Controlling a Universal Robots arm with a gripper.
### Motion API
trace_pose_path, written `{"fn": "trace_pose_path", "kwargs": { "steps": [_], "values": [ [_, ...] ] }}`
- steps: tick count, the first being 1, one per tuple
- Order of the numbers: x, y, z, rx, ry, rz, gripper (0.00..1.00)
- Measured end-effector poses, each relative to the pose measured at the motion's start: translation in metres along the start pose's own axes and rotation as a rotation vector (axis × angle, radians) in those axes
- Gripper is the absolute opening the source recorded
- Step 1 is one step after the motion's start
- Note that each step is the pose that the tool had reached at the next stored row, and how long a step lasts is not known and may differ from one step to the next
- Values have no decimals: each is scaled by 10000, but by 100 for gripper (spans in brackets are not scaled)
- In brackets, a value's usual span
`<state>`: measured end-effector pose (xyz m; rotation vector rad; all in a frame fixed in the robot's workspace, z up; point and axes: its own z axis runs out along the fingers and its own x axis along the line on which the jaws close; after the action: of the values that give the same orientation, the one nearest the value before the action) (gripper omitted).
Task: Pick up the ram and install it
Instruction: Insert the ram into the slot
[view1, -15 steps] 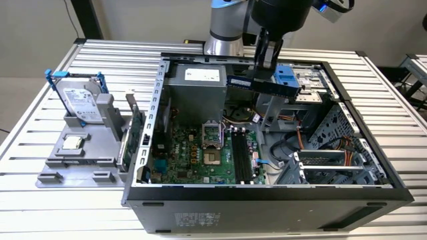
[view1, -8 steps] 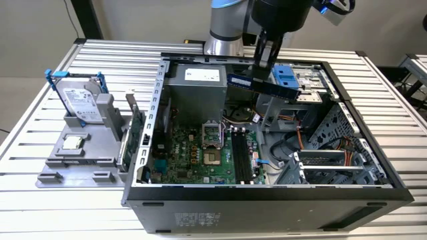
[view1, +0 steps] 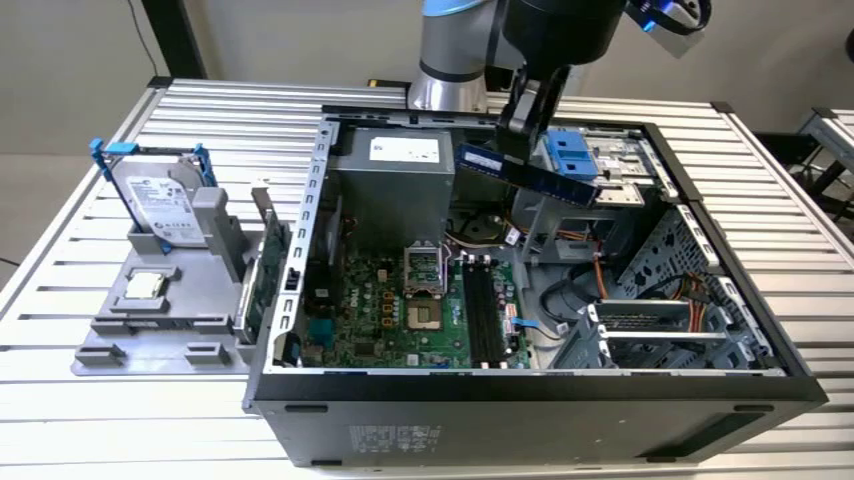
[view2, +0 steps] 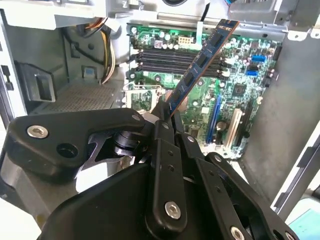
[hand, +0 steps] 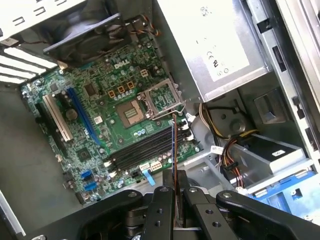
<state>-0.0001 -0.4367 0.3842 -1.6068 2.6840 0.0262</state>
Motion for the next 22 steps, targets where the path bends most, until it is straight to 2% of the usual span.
{"fn": "trace_pose_path", "kwargs": {
  "steps": [9,22],
  "values": [
    [37,-20,2,17,-8,874,0],
    [38,-21,6,56,-22,2822,0]
  ]
}}
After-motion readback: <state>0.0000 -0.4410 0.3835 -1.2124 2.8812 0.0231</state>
